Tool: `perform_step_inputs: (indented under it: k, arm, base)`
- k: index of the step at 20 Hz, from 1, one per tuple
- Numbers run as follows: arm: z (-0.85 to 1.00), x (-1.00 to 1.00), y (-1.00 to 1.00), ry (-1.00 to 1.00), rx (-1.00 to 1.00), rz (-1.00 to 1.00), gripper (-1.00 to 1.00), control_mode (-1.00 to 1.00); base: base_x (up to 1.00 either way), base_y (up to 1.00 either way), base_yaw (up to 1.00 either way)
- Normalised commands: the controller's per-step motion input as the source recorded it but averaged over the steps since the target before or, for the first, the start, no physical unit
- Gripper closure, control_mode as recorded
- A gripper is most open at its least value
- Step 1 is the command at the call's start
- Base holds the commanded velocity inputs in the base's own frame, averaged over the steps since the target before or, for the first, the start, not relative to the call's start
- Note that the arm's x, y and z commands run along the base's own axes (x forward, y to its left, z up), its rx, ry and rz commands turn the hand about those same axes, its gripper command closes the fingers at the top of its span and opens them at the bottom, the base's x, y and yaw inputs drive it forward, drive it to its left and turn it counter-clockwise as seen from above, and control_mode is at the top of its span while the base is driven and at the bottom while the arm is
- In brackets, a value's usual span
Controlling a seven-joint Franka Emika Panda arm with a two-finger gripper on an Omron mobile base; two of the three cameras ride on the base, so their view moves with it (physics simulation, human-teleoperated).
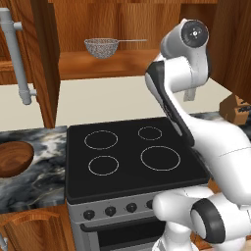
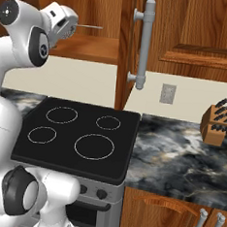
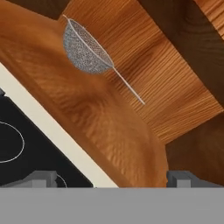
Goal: Open the cabinet and setup a tea strainer by placing it in the bowl upright.
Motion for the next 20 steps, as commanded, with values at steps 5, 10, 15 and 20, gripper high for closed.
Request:
perform_step_inputs:
  k: [5, 10, 15, 20]
  arm:
    - [0.00, 0.25, 0.00, 0.11, -0.08, -0.05, -1.00, -1.00]
    - [0.00, 0.27, 0.00, 0.15, -0.10, -0.09, -1.00, -1.00]
    - [0.00, 0.20, 0.00, 0.06, -0.17, -0.10, -1.00, -1.00]
    - [0.00, 0.24, 0.00, 0.00, -0.16, -0.01, -1.00, -1.00]
  base:
    - [0.00, 0.00, 0.00]
    - [0.00, 0.00, 0.00]
    - [0.00, 0.00, 0.00]
    - [0.00, 0.00, 0.00]
